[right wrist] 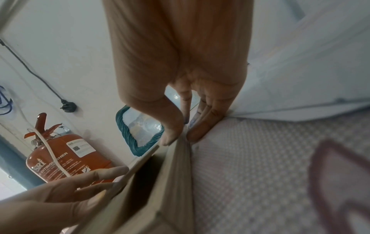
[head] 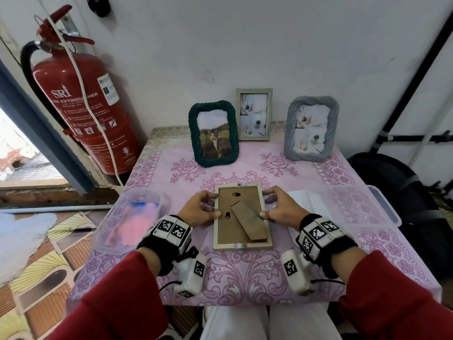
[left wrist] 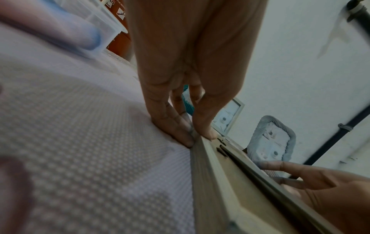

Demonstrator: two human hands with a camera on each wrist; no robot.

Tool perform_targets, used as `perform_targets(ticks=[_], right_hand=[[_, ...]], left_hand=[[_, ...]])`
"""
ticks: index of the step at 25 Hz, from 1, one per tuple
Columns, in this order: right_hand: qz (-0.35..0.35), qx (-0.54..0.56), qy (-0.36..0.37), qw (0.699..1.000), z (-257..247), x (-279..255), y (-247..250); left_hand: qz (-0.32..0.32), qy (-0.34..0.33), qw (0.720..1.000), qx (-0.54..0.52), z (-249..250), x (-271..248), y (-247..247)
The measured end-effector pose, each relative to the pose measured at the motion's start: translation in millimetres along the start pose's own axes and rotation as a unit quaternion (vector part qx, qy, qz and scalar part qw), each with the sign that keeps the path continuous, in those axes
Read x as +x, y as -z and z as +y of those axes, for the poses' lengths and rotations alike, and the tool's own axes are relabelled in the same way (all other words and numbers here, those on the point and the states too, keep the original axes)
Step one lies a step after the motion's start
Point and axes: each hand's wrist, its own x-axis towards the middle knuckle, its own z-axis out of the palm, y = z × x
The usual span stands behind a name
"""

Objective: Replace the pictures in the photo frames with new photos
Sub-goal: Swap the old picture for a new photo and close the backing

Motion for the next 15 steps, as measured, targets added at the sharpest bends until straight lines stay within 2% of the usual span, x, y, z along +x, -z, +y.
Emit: perform_targets(ticks=[8,11,15], right_hand=[[-0.005,-0.008,-0.012,1.000,1.8,0.6,-3.0],[-0.037,0.059,-0.028,0.997,-2.9,-3.7,-0.9],[-0.033,0.058,0.006,0.998,-3.5,-9.4,-0.3]], left_hand=[[0.010,0.011,1.000,-0.014,7.9,-3.1,-8.1],[0.002,0.014,0.999,-0.043,9.0,-6.4,-7.9],[-0.003,0.009,1.000,-0.024,7.7,-5.9,-5.9]])
